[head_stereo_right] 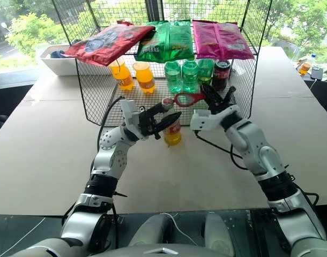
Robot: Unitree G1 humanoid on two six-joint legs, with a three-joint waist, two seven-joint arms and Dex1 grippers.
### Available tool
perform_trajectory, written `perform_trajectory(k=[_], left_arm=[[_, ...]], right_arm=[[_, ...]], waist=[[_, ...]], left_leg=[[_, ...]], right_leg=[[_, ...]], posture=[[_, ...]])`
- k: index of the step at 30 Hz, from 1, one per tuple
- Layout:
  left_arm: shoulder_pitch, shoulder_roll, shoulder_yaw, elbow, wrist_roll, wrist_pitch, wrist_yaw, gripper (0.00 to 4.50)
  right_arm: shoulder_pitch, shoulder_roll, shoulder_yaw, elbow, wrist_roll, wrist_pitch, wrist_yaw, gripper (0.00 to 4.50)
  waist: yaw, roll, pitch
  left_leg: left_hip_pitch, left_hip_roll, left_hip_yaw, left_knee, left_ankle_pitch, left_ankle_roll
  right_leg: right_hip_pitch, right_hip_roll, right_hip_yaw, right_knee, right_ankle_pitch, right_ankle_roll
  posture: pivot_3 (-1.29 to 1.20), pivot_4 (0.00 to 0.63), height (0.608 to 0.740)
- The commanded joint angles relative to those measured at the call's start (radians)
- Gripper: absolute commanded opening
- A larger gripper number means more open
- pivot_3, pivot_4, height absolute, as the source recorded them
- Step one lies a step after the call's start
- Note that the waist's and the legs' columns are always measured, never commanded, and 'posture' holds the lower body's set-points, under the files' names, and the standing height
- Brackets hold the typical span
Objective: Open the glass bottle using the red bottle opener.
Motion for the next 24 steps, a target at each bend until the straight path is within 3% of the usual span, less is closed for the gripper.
perform_trajectory(k=[1,24], left_arm=[[0.012,0.003,-0.018,0.029,0.024,0.010,-0.001,2.04],[0.001,0.008,-0.015,0.044,0.027,0.004,-0.007,2.04]], right_arm=[[-0.018,0.004,-0.027,-0.030,0.010,-0.001,-0.015,0.00],[-0.043,0.042,0.002,-0.045,-0.004,-0.010,0.006,0.00]], waist=[[0.000,0.000,0.000],[0.000,0.000,0.000]], left_leg=[[0.000,0.000,0.000,0.000,0.000,0.000],[0.000,0.000,0.000,0.000,0.000,0.000]], right_leg=[[0.000,0.000,0.000,0.000,0.000,0.000],[0.000,0.000,0.000,0.000,0.000,0.000]], posture=[[0.00,0.150,0.740],[0.00,0.150,0.740]])
